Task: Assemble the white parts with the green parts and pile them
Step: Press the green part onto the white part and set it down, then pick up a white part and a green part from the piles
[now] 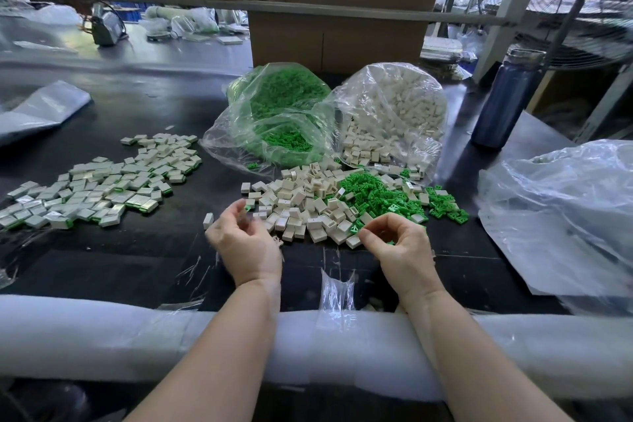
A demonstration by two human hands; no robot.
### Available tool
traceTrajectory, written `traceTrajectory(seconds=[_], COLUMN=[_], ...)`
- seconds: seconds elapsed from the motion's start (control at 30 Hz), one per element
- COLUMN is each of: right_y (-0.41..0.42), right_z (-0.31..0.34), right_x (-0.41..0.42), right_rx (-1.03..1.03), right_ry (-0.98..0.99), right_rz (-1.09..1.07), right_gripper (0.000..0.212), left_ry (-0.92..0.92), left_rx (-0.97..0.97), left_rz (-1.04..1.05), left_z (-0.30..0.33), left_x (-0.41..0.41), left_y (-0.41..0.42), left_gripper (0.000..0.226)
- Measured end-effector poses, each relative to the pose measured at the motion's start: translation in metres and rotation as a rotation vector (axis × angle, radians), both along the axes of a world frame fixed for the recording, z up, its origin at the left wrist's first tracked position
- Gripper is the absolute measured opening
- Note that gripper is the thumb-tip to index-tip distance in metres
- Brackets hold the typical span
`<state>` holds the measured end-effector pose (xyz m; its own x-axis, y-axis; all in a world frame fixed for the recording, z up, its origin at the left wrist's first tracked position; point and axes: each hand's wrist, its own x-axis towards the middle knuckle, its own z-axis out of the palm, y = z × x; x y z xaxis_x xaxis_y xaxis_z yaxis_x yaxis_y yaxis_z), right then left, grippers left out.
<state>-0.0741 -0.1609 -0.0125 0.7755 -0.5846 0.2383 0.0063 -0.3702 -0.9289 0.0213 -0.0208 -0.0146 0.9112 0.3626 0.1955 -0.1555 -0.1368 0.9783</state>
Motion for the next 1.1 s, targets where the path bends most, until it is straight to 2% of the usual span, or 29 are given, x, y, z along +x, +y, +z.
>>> traceTrajectory(seconds=[0.1,0.27,0.37,0.43,0.57,0.77,0.93,1.1], right_y=[0.000,-0.003,-0.008,-0.012,-0.013,-0.010,-0.010,-0.009], right_z=[0.000,0.000,-0.001,0.000,-0.001,-0.004,-0.005,-0.005], right_x=[0.000,0.001,-0.001,-0.002,-0.001,0.000,0.001,0.001], right_rx=[-0.045,-0.091,-0.124,-0.101,-0.134,-0.195,-0.239,-0.234], right_ry=[-0.012,0.035,0.198,0.317,0.456,0.411,0.373,0.300], right_rz=[-0.067,-0.267,-0.471,-0.558,-0.500,-0.337,-0.308,-0.328], right_gripper=[0.018,0.014,0.033,0.036,0.030,0.024,0.017,0.013], left_ry=[0.105,0.194,0.185,0.158,0.040,-0.188,-0.099,-0.093], left_rx=[-0.022,0.102,0.163,0.183,0.319,0.590,0.816,0.806], left_rz=[0.009,-0.061,-0.095,-0.093,-0.150,-0.465,-0.547,-0.513], left_z=[-0.001,-0.001,0.000,0.000,0.000,-0.002,-0.010,-0.011], left_x=[0.003,0.002,0.001,0.000,-0.007,-0.019,-0.018,-0.017], left_y=[0.002,0.002,0.002,0.002,-0.001,-0.010,-0.014,-0.016], left_gripper=[0.039,0.051,0.049,0.044,0.028,0.023,0.046,0.038])
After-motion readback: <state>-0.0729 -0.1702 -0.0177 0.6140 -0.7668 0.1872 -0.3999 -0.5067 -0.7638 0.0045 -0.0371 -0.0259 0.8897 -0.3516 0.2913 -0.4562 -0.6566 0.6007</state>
